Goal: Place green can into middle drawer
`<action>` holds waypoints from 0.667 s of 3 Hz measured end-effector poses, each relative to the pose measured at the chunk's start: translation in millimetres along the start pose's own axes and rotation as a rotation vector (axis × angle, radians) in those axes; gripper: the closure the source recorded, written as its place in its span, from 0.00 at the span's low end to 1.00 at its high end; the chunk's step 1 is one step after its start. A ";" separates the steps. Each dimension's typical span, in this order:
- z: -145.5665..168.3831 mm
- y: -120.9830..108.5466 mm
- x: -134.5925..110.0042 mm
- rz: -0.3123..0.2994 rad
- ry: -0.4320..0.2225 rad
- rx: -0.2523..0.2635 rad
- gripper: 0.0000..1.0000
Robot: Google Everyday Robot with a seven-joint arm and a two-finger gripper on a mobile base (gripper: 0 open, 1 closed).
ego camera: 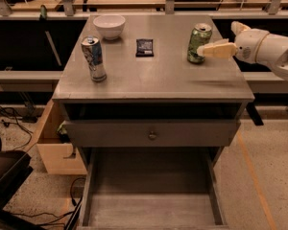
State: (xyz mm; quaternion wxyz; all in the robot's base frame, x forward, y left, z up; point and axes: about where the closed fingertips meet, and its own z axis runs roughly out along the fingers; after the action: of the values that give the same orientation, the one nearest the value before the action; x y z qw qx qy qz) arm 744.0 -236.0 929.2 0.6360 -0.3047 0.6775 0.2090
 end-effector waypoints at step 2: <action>49.8 -10.1 5.5 0.089 -0.059 -0.037 0.00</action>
Offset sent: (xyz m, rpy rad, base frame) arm 0.0590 0.0329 -0.0081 0.1463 0.0232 0.0546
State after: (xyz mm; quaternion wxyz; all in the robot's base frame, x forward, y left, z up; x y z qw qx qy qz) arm 787.4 -210.8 919.7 0.6398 -0.2798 0.6675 0.2586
